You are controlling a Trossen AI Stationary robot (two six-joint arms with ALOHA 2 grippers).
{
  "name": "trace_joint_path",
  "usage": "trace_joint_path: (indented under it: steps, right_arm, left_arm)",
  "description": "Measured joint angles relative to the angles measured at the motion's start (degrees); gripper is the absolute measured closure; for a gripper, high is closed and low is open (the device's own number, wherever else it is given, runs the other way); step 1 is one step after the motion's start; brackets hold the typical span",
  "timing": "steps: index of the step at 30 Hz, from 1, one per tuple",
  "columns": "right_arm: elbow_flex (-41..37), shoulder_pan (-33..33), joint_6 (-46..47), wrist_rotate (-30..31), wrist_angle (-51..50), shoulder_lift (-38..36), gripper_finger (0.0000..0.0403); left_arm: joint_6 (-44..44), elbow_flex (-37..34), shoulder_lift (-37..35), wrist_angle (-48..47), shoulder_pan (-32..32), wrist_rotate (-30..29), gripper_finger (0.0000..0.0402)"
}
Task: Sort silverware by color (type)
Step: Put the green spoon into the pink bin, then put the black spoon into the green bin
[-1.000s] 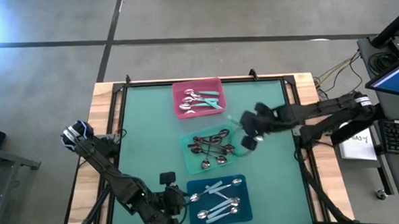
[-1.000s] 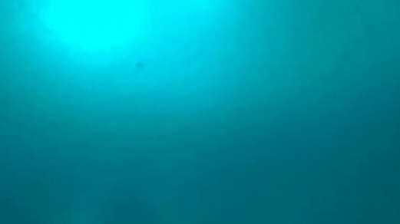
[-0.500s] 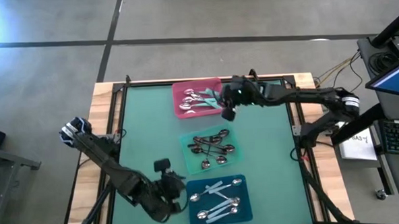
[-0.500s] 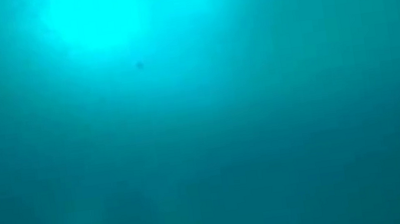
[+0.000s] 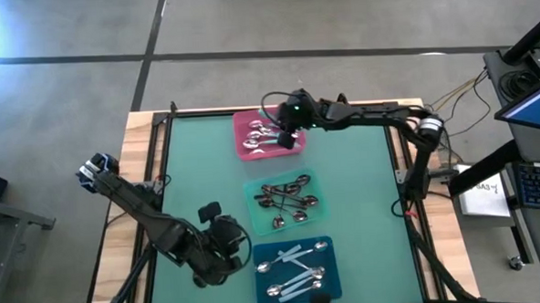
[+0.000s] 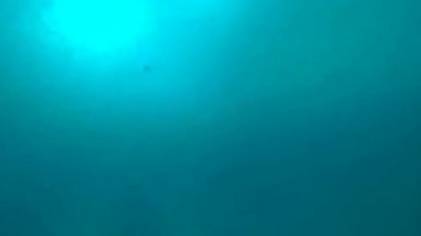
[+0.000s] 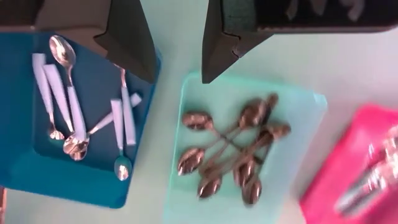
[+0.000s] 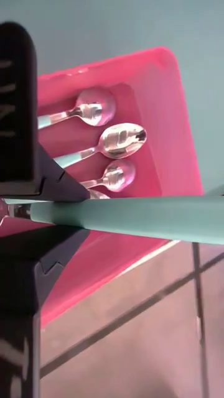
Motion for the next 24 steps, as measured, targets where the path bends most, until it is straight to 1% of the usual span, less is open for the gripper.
trace_joint_path:
  steps: [3,7,11,14,17,21,24]
  right_arm:
    - [4.7,0.1,1.1,0.0,-4.4,3.0,0.0343]
    - [9.5,0.1,2.0,0.0,-13.3,5.0,0.0306]
    - [11.3,0.7,3.0,-0.8,-19.5,4.8,0.0273]
    - [11.6,1.8,4.3,-2.2,-24.2,3.0,0.0256]
    - [11.5,3.3,4.2,-2.8,-28.2,0.5,0.0246]
    - [10.9,6.2,4.9,-2.7,-32.4,-2.0,0.0244]
    - [10.6,8.9,7.6,-2.8,-35.3,-3.4,0.0244]
  left_arm:
    - [-6.4,0.0,0.0,-2.2,-0.2,4.2,0.0290]
    - [-14.4,-0.8,0.4,-3.4,-0.9,12.5,0.0290]
    - [-18.3,-1.8,1.2,-3.7,-1.8,23.3,0.0290]
    - [-21.3,-2.3,1.3,-3.7,-2.8,29.2,0.0290]
    - [-20.8,-2.5,1.3,-3.8,-4.4,31.3,0.0290]
    - [-14.7,-3.1,1.3,-3.9,-6.6,33.3,0.0290]
    - [-9.7,-4.2,1.3,-3.9,-8.5,33.9,0.0290]
